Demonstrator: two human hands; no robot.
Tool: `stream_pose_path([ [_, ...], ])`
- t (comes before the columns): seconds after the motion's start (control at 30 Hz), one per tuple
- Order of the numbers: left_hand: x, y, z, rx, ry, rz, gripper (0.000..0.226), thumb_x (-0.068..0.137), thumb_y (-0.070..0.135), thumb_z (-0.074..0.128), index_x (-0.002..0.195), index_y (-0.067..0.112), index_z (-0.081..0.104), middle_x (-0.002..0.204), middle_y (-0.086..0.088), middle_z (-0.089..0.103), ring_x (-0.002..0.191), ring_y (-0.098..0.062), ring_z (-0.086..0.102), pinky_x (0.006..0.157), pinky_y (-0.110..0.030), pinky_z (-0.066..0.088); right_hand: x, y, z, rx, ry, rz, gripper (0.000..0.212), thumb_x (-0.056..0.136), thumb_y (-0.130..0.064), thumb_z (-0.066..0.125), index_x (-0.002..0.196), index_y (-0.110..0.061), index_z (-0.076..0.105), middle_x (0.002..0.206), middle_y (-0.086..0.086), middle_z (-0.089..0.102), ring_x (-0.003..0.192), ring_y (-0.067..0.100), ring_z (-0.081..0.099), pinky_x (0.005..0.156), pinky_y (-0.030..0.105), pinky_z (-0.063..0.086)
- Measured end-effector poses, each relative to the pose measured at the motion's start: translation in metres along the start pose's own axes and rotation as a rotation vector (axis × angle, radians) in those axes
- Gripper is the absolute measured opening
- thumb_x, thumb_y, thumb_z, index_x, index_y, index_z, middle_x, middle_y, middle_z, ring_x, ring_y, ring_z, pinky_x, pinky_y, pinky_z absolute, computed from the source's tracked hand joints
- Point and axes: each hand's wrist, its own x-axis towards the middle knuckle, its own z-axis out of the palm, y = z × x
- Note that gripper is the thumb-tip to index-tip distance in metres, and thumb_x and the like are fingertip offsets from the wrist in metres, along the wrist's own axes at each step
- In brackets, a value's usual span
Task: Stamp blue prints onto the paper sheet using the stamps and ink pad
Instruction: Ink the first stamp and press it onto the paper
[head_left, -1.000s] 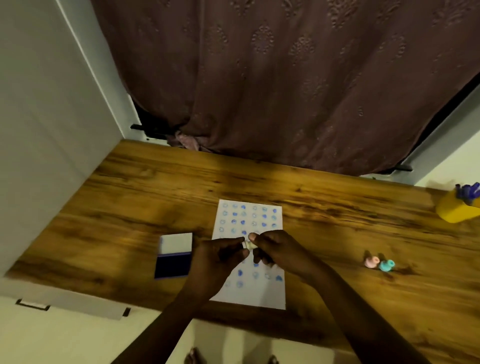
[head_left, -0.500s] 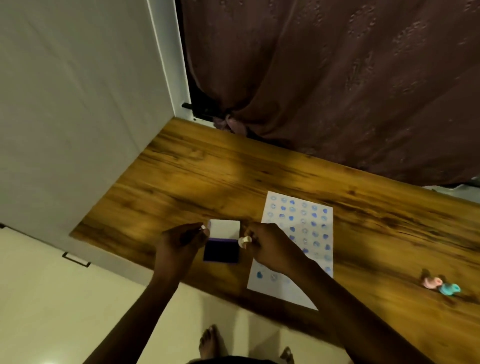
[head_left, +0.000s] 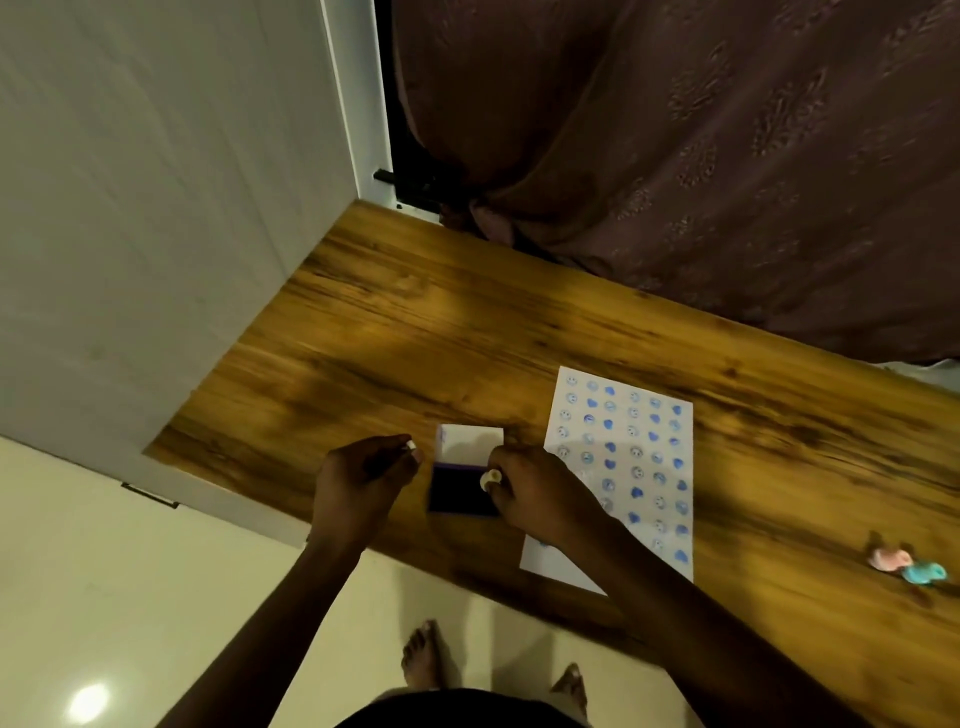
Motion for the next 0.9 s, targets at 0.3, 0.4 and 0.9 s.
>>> stream_pose_path([
  [0.3,0.013,-0.002,0.007,-0.043,-0.069,0.012,0.007,0.089,0.016,0.08,0.096,0.017,0.08,0.088,0.008,0.082,0.084,-0.006,0.078,0.071,-0.022,0.06,0.0,-0.01,0.019,-0.049,0.047,0.092,0.03,0.1,-0.029,0.063,0.128,-0.017,0.064,0.134,0.005,0.068,0.124,0.023,0.065,0.111,0.03,0.046],
  [0.4,0.016,-0.001,0.01,-0.016,-0.074,0.012,0.006,0.09,0.018,0.079,0.095,0.017,0.08,0.082,0.007,0.08,0.081,0.002,0.076,0.064,-0.009,0.053,0.0,-0.011,0.023,-0.078,0.068,0.089,0.027,0.098,-0.029,0.066,0.122,-0.018,0.067,0.127,0.005,0.072,0.117,0.023,0.068,0.107,0.031,0.049],
  [0.9,0.015,0.009,0.027,0.018,-0.109,0.034,0.021,0.084,0.036,0.082,0.101,0.024,0.081,0.091,0.006,0.082,0.088,-0.009,0.078,0.08,-0.032,0.062,-0.003,-0.005,0.016,0.134,0.146,0.156,0.02,0.097,-0.027,0.068,0.113,-0.016,0.072,0.113,0.005,0.075,0.104,0.022,0.071,0.088,0.022,0.05],
])
